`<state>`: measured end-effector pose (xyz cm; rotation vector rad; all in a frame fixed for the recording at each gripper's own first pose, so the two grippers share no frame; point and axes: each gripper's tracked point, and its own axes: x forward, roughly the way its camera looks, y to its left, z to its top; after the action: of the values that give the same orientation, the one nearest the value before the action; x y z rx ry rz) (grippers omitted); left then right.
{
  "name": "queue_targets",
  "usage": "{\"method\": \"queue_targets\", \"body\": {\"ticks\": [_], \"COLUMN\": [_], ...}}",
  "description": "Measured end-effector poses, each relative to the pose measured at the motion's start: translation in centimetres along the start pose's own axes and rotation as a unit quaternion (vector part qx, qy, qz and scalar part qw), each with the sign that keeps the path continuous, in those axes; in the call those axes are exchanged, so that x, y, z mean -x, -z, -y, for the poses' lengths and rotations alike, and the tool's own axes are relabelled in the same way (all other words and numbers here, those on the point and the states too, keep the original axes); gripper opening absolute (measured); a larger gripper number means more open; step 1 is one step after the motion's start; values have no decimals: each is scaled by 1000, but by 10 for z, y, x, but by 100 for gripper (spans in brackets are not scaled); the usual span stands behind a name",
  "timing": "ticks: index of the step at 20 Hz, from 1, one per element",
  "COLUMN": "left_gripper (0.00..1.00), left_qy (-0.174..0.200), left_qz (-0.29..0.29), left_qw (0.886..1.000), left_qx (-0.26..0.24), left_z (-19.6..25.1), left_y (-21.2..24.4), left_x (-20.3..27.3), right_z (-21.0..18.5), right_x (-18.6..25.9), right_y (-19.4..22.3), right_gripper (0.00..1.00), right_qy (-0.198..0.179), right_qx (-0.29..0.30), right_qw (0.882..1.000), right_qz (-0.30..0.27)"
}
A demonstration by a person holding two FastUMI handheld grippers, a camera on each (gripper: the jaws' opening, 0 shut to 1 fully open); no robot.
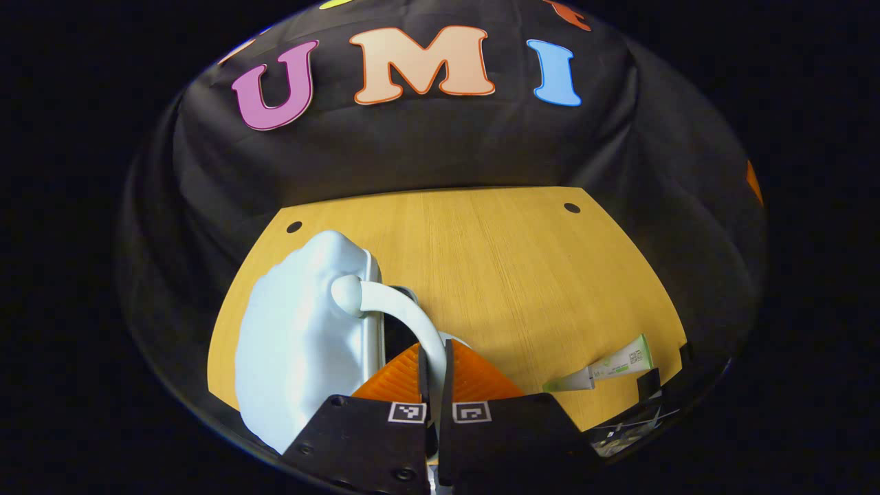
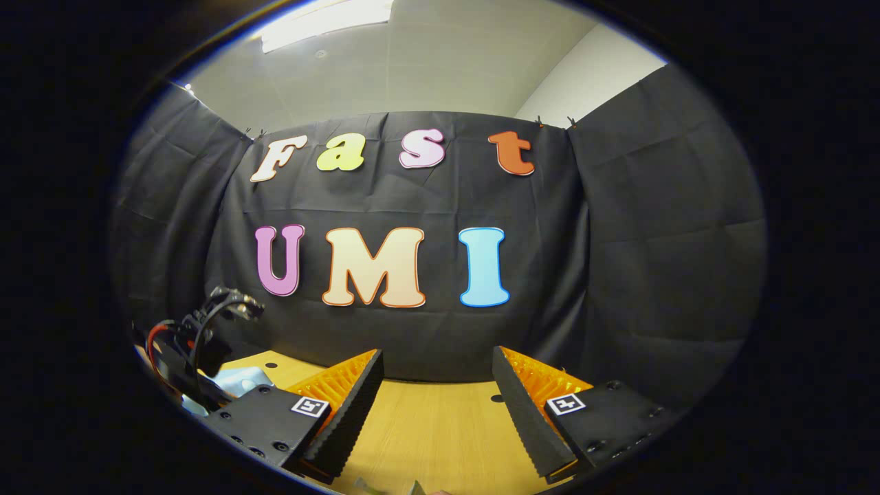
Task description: First open the suitcase, pack the skin care products into it, and then close the suitcase.
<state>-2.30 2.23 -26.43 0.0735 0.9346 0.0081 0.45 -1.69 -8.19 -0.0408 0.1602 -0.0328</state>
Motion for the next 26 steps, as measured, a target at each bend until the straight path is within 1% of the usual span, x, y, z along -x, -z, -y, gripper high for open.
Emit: {"method": "queue_targets", "body": {"ticks": [3, 5, 8, 10, 13, 15, 18, 19, 22, 23, 24, 26], "left_gripper": [0, 0, 0, 0, 0, 0, 0, 0, 0, 0, 0, 0], "left_qy": [-14, -26, -39, -64, -112, -130, -138, -145, -165, -165, -162, -162], "left_qz": [19, 33, 56, 72, 90, 103, 130, 137, 147, 150, 151, 163], "left_qw": [1000, 999, 998, 995, 990, 986, 982, 980, 975, 975, 975, 972], "left_qx": [-9, -9, 7, 5, -13, -4, 25, 25, 5, 10, 22, 39], "left_z": [-25, -46, -83, -114, -164, -191, -220, -233, -266, -275, -283, -305], "left_y": [-17, -28, -44, -53, -61, -63, -64, -65, -64, -63, -62, -62], "left_x": [15, 31, 54, 67, 82, 89, 96, 97, 100, 98, 97, 95], "right_z": [-7, -10, -17, -22, -34, -44, -64, -70, -87, -92, -98, -110], "right_x": [1, 1, 1, 0, -3, -5, -8, -7, -8, -8, -9, -7], "right_y": [4, 8, 13, 17, 15, 12, 12, 11, 6, 6, 5, 5], "right_gripper": [100, 99, 99, 99, 99, 99, 99, 99, 99, 96, 98, 96], "right_qy": [-9, -11, -16, -19, -21, -22, -27, -28, -25, -22, -18, -12], "right_qx": [-4, -6, -13, -16, -12, -7, -3, -1, 4, 7, 8, 1], "right_qw": [1000, 1000, 1000, 1000, 1000, 1000, 1000, 1000, 1000, 1000, 1000, 1000], "right_qz": [0, -2, -8, -12, -11, -7, -7, -6, 4, 7, 10, 10]}}
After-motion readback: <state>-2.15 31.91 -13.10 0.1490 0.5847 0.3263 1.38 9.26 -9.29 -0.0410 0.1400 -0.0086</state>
